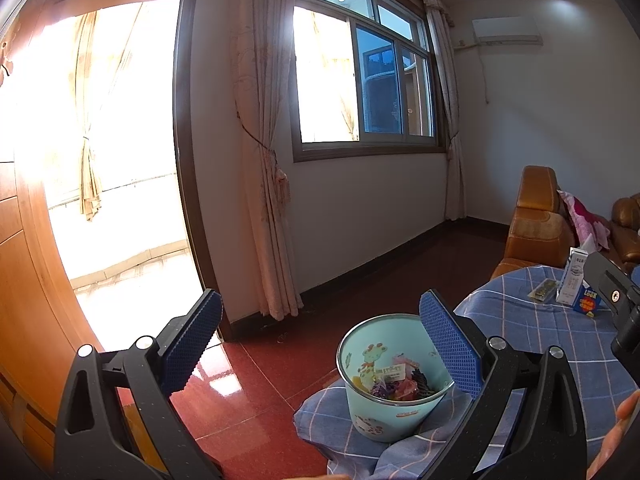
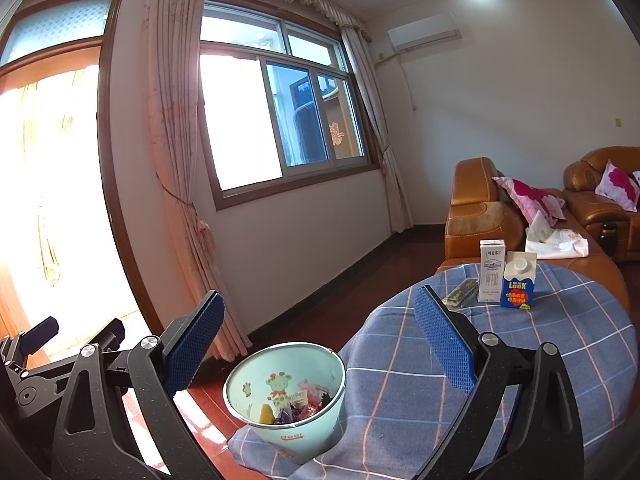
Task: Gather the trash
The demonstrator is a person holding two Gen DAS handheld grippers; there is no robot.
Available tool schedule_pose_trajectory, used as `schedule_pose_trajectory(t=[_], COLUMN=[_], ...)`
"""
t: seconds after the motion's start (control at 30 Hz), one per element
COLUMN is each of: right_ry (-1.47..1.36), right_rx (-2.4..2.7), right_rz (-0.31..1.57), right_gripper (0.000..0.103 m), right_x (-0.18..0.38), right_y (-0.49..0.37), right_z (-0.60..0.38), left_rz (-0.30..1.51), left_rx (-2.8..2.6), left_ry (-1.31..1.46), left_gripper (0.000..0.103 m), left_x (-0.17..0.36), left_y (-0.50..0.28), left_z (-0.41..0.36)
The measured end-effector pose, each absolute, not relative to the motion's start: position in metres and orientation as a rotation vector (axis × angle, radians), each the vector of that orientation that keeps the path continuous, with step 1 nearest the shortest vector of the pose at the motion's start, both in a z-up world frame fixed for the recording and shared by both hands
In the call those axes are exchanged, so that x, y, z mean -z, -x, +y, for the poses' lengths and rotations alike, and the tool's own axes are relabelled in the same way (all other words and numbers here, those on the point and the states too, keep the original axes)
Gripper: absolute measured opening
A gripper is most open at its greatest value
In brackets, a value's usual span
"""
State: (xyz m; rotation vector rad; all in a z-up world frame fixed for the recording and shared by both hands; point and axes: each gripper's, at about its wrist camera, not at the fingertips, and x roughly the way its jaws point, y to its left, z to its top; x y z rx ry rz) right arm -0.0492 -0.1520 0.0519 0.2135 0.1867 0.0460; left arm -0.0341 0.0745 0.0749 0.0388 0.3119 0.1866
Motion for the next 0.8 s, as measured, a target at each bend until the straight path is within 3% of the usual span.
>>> schedule_pose_trajectory(t=[0.8], right_ry=[-0.215], right_rx=[-0.03], right_rz=[0.198], right_gripper=[0.094], right_x=[-0.0504], right_y=[0.0526], right_z=[-0.1589], left_rz=[0.34], left_rx=[-0.186], left_ry=[-0.026], left_gripper=[0.097], left_x=[-0.0706], left_y=[0.0314], left_z=[0.0737])
